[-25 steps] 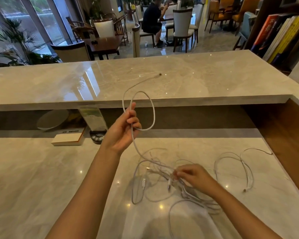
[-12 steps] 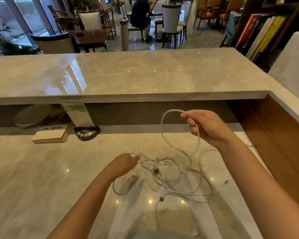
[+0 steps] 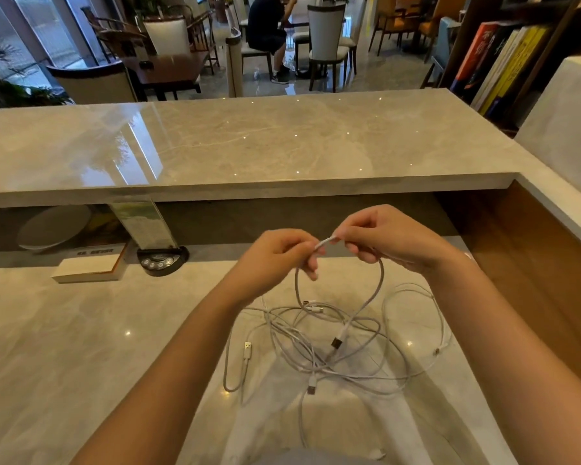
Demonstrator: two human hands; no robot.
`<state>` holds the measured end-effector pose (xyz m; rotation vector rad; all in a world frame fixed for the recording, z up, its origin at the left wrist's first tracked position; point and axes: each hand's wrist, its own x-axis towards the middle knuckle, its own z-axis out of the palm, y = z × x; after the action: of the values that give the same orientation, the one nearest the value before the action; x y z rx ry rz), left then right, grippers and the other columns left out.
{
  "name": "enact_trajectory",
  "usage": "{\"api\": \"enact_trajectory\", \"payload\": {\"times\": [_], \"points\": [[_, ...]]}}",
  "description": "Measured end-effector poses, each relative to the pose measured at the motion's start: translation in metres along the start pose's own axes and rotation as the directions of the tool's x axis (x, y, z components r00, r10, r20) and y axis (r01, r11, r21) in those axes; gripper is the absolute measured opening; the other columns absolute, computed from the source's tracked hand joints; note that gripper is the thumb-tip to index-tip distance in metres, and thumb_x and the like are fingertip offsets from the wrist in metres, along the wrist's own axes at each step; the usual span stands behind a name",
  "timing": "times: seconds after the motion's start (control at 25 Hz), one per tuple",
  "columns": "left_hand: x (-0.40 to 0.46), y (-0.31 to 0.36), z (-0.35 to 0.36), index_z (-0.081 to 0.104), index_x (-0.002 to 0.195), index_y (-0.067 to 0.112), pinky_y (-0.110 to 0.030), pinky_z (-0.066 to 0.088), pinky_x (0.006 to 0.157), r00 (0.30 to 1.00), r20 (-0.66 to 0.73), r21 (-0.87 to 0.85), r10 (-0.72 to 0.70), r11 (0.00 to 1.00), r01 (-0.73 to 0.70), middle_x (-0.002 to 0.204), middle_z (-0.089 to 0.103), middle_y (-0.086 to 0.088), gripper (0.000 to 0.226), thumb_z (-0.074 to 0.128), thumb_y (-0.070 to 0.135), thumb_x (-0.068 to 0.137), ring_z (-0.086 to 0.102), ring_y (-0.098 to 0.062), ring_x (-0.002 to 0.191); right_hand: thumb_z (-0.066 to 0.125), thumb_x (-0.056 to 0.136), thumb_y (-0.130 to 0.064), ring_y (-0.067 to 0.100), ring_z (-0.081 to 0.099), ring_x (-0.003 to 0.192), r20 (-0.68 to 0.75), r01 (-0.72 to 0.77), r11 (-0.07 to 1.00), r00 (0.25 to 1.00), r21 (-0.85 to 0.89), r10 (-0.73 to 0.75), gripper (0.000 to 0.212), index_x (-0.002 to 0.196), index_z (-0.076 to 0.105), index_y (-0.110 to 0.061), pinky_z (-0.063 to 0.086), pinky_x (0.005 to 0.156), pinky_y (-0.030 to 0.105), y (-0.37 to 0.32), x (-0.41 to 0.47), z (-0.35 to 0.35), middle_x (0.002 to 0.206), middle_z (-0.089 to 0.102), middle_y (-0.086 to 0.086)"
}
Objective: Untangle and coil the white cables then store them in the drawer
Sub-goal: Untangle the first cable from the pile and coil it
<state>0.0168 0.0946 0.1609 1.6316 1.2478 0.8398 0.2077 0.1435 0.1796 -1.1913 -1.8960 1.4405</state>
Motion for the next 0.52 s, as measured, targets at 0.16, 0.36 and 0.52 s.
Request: {"api": "enact_trajectory", "payload": {"times": [0.16,0.36,0.52], "points": [[-0.004,-0.02,-0.016,0.07,0.078,0.015,-0.024,0.051,0.065,0.983,-0.015,-0.731,-0.185,0.673,0.115,0.06,0.051,0.003,0.023,0.05,0.011,0.089,0.049,-0.006,0.052,0.065,0.082,-0.008,0.008,0.06,0.064,0.045,-0.009,1.0,0.999,-0.002,0.009,0.012,0.093,0.069,-0.011,0.051,0.065,0.019,0.023,0.001,-0.015,0.063,0.062,-0.008],[-0.017,-0.027,-0.034,0.072,0.098,0.006,-0.017,0.052,0.054,0.99,-0.037,-0.992,-0.134,0.125,-0.02,0.065,0.062,0.003,0.026,0.055,0.015,0.079,0.054,-0.004,0.05,0.062,0.086,-0.011,0.017,0.062,0.07,-0.071,-0.176,0.979,0.98,0.105,0.183,0.008,0.085,0.069,-0.008,0.054,0.073,0.029,0.062,-0.001,-0.001,0.073,0.063,0.005],[-0.012,-0.029,-0.023,0.068,0.094,0.01,-0.016,0.052,0.054,0.924,-0.215,-0.875,-0.317,0.482,-0.039,0.067,0.063,0.002,0.017,0.058,0.013,0.08,0.056,-0.003,0.049,0.041,0.097,-0.024,0.025,0.061,0.074,-0.219,-0.19,0.821,0.972,-0.539,0.082,0.028,0.099,0.064,-0.008,0.048,0.067,0.035,0.052,0.0,0.026,0.085,0.066,0.011]]}}
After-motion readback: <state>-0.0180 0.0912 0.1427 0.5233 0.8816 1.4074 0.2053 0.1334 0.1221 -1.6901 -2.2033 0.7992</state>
